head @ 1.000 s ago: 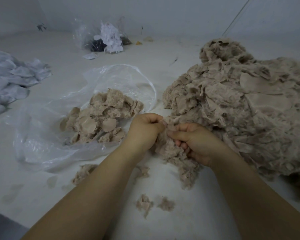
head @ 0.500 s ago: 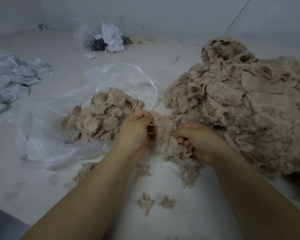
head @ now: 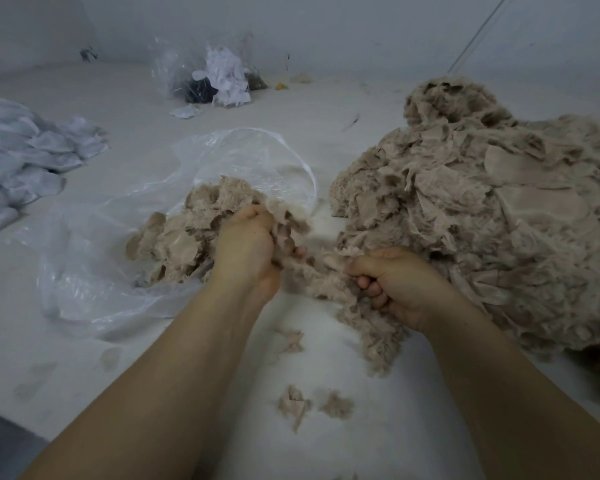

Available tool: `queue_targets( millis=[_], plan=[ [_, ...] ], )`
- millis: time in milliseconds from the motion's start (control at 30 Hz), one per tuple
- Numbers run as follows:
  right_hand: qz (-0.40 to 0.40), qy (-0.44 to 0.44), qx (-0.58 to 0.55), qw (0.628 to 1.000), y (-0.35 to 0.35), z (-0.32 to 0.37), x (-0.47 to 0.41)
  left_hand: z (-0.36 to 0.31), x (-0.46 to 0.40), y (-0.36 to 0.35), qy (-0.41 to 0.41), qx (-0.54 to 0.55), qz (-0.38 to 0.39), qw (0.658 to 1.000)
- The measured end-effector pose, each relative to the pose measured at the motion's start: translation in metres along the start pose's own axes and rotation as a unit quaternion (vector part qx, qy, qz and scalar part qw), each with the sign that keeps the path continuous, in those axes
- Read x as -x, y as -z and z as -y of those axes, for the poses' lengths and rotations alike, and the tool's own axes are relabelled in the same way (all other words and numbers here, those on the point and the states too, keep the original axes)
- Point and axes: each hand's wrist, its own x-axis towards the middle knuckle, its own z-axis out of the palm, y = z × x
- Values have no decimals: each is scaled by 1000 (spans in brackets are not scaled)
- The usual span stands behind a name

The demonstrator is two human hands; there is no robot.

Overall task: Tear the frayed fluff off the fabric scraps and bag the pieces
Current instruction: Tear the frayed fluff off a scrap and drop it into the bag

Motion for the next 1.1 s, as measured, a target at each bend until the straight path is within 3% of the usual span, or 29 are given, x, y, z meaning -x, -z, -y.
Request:
queue_targets(
  millis=[133, 400, 500, 733, 967, 1100],
  plan=[
    [3, 4, 9, 1000, 1, -1, -1, 12, 7, -6, 27, -108, 41, 993],
    [56, 41, 15, 998, 3, -1, 0, 33, 8, -25, 31, -172, 59, 983],
    [33, 68, 35, 997, 0, -6, -2, 31, 7, -26, 35, -159, 45, 986],
    [25, 44, -3, 999, -1, -4, -2, 28, 1, -13, 3, -156, -16, 988],
    [7, 9, -89, 996, 0, -2, -3, 32, 0, -4, -33, -256, -56, 964],
    [-7, -3, -99, 995, 2, -1, -2, 31, -2, 0, -92, -383, -39, 918]
  ],
)
